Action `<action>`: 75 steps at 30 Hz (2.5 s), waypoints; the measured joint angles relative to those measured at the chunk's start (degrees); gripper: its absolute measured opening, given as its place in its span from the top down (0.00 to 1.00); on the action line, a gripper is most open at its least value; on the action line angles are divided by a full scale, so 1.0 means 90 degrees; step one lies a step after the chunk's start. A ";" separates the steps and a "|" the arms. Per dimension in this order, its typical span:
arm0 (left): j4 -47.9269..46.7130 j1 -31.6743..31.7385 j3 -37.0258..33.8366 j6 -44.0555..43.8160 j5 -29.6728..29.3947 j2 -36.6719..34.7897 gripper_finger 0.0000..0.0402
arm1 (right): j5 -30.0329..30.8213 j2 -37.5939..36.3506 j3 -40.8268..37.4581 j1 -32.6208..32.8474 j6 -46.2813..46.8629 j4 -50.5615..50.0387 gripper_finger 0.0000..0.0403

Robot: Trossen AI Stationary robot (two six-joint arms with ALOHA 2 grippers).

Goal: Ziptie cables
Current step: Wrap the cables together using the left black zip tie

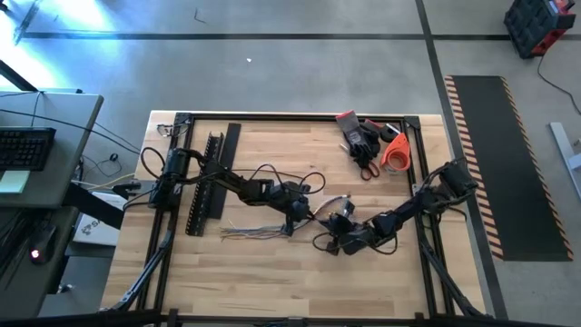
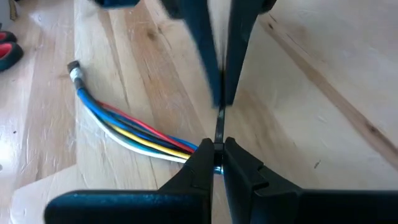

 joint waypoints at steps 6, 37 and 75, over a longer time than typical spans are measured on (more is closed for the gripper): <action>-0.0052 0.0023 -0.0012 0.0002 -0.0025 -0.0015 0.99 | 0.0063 -0.0115 -0.0010 0.0411 0.0856 -0.0885 0.99; 0.0057 0.0039 -0.0034 -0.0056 -0.0066 0.0005 0.99 | -0.0601 -0.0854 -0.0024 -0.0246 -0.1378 -0.0235 0.49; -0.0314 0.0037 -0.0037 -0.0037 -0.0008 0.0000 1.00 | 0.0232 0.0287 0.0007 0.0001 0.0201 -0.0446 1.00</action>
